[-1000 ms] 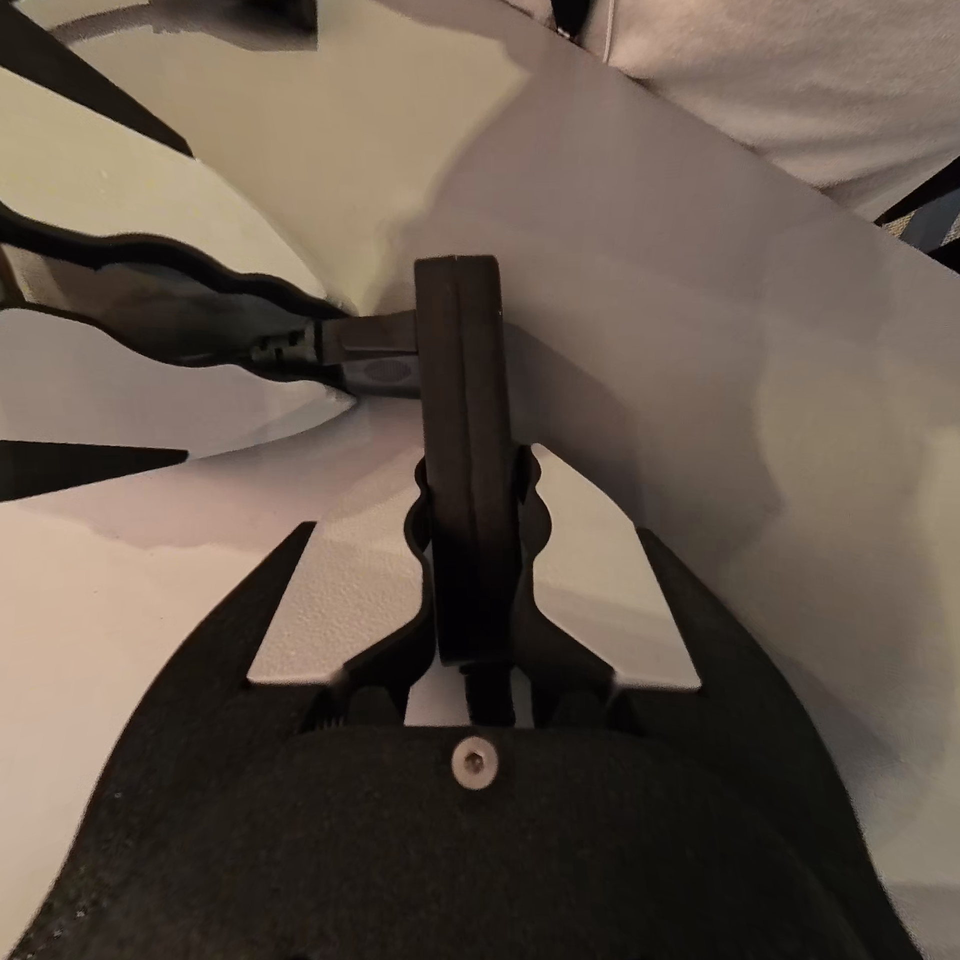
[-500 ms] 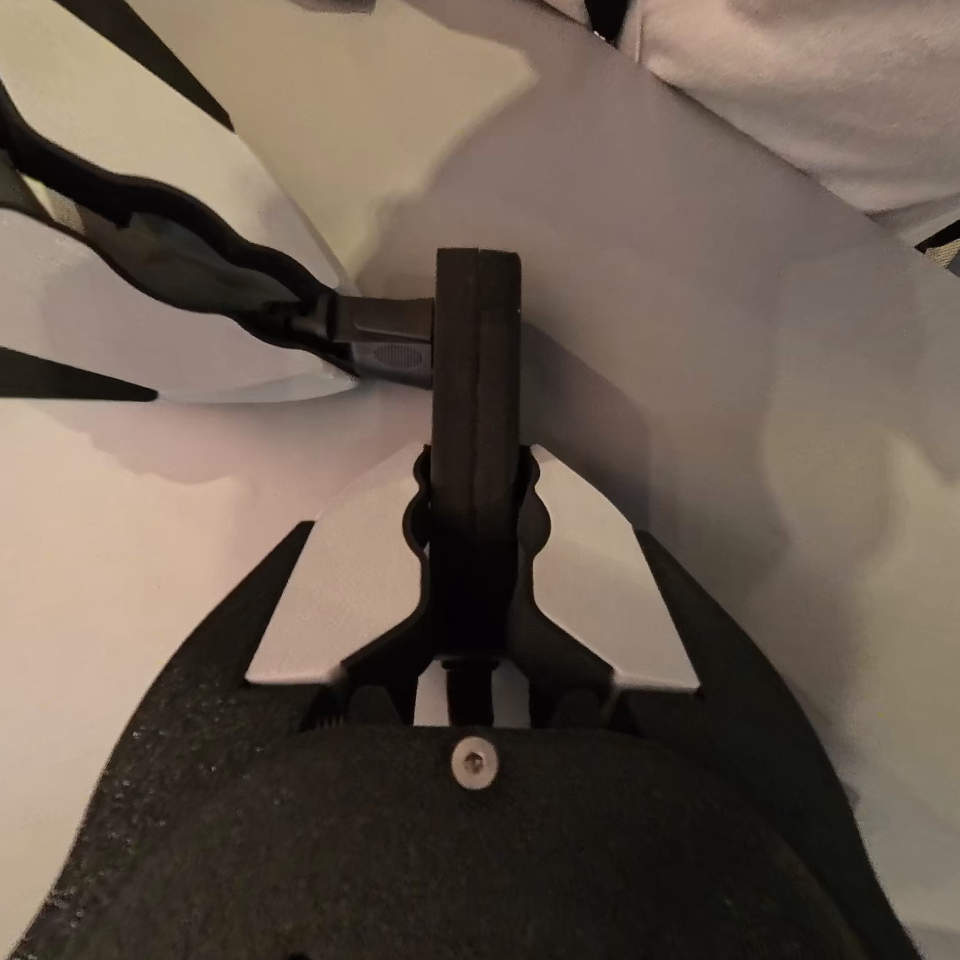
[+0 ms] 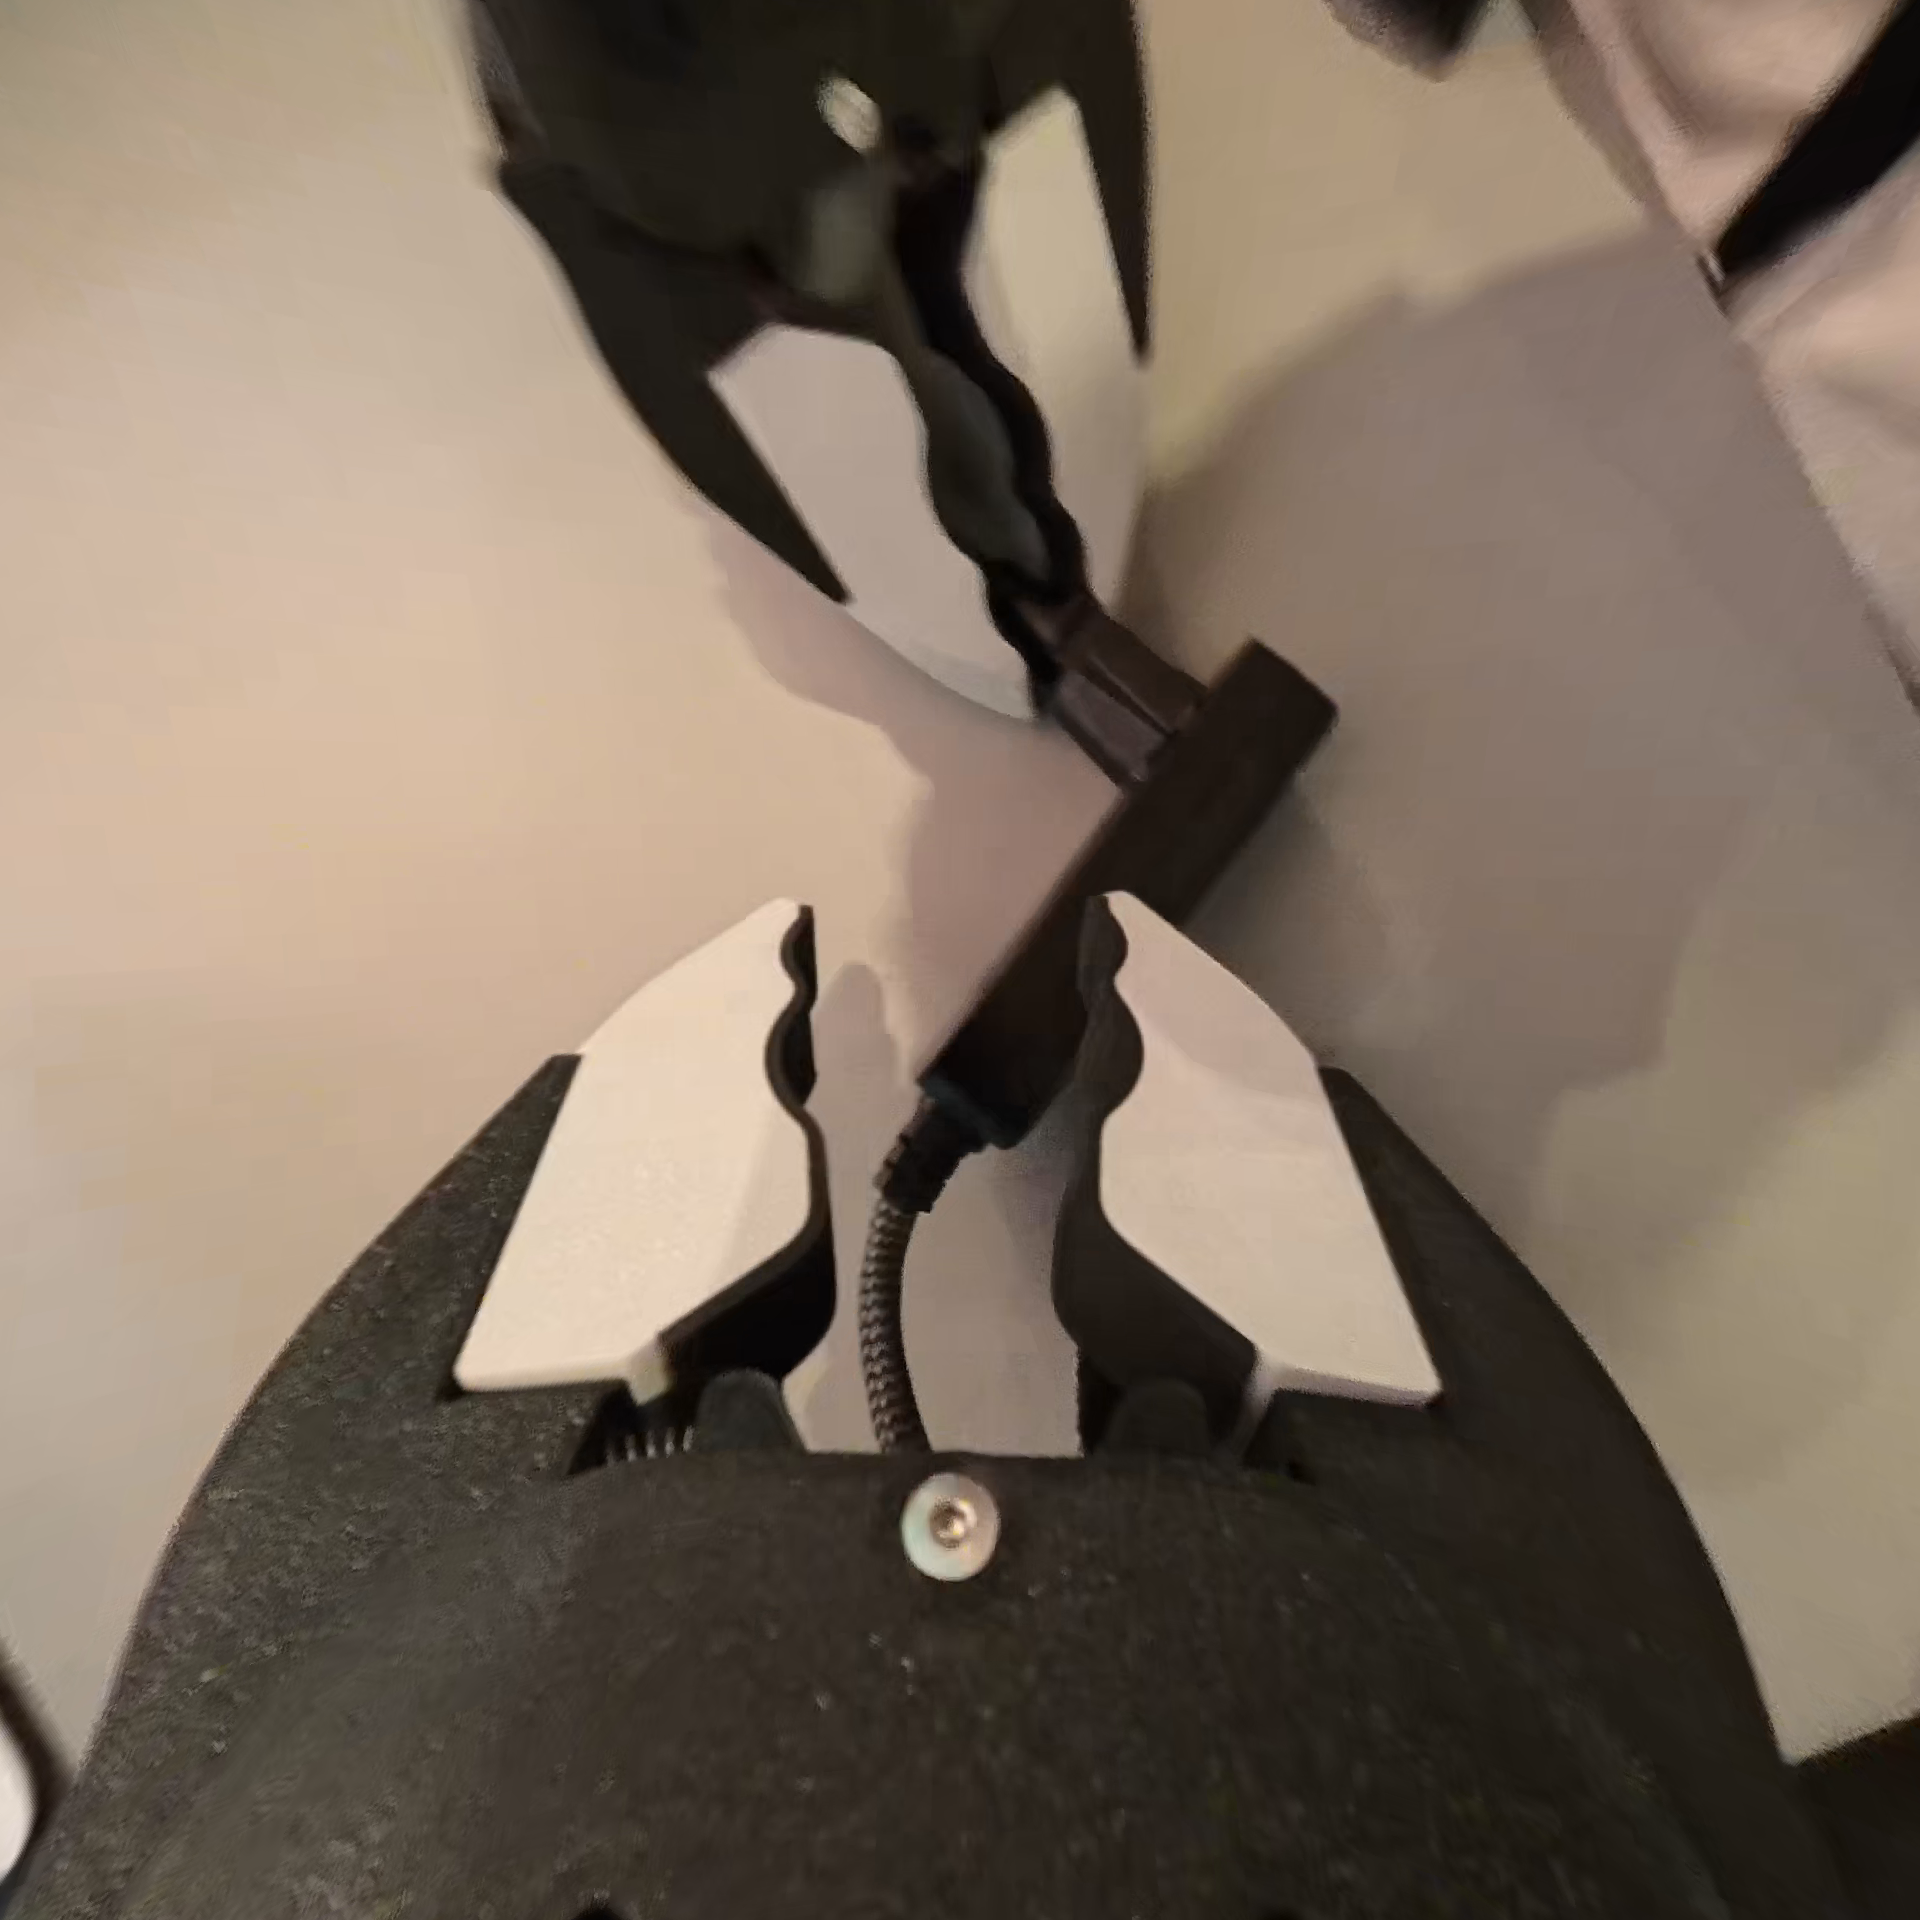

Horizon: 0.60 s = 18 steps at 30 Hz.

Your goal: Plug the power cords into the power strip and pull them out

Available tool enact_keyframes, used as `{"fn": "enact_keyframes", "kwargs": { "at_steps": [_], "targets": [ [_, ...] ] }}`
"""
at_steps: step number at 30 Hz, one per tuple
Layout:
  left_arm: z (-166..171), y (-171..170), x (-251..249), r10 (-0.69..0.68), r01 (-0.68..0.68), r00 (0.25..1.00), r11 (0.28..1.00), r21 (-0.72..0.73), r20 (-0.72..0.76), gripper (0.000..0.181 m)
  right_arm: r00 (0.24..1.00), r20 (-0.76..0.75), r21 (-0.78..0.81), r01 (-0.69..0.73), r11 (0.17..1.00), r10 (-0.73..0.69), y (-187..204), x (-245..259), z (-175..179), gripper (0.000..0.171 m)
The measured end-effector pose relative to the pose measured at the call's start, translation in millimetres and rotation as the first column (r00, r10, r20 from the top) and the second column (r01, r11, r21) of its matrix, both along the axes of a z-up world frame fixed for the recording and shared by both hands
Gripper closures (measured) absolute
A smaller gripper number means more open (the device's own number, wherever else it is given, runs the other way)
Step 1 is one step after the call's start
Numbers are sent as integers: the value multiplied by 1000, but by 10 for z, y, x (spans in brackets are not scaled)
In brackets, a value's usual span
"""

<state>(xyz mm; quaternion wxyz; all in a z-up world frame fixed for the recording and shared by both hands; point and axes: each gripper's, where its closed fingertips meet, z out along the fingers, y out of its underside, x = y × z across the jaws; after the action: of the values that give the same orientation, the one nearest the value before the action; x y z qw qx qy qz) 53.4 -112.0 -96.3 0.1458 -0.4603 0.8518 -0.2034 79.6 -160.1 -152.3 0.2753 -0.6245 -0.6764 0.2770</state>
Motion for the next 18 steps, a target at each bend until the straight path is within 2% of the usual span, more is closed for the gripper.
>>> {"fn": "enact_keyframes", "kwargs": {
  "at_steps": [2, 3, 5, 7, 8, 10, 11, 13, 15, 16, 18],
  "targets": [
    [173, 54, 75, 34, -40, 996, 997, 68, 87, 129, 1000, -2, 28, 17, 999, -16, -7, -48, 0, 150],
    [256, 115, 136, 43, -64, 987, 989, 134, 155, 121, 1000, 3, 32, 14, 999, -15, -31, -73, -7, 150],
    [405, 217, 198, 109, -154, 970, 968, 199, 218, 127, 999, 17, -18, 49, 999, -48, -59, -105, -25, 152],
    [555, 195, 259, 289, -316, 931, 944, 96, 224, 129, 993, 14, -35, 117, 992, -117, 3, -101, -25, 152],
    [643, 171, 291, 407, -420, 886, 907, 14, 221, 128, 988, 15, -26, 152, 988, -152, 46, -89, -23, 152],
    [767, -25, 310, 594, -563, 788, 801, -203, 162, 110, 973, 16, -26, 230, 973, -230, 126, -77, -29, 152],
    [735, -88, 265, 684, -641, 721, 720, -266, 115, 113, 964, 17, -24, 266, 964, -266, 162, -73, -34, 152],
    [509, -223, 168, 777, -718, 623, 613, -331, 87, 113, 945, 17, -15, 325, 945, -325, 226, -71, -39, 152],
    [143, -169, 33, 846, -801, 517, 531, -275, 128, 113, 932, 14, -9, 363, 932, -363, 266, -74, -38, 153],
    [-34, -138, -24, 866, -833, 480, 501, -237, 141, 115, 927, 13, -6, 374, 927, -374, 279, -75, -39, 153],
    [-348, -116, -124, 896, -883, 430, 443, -158, 108, 107, 923, 11, -5, 385, 923, -385, 287, -77, -38, 153]
  ]
}}
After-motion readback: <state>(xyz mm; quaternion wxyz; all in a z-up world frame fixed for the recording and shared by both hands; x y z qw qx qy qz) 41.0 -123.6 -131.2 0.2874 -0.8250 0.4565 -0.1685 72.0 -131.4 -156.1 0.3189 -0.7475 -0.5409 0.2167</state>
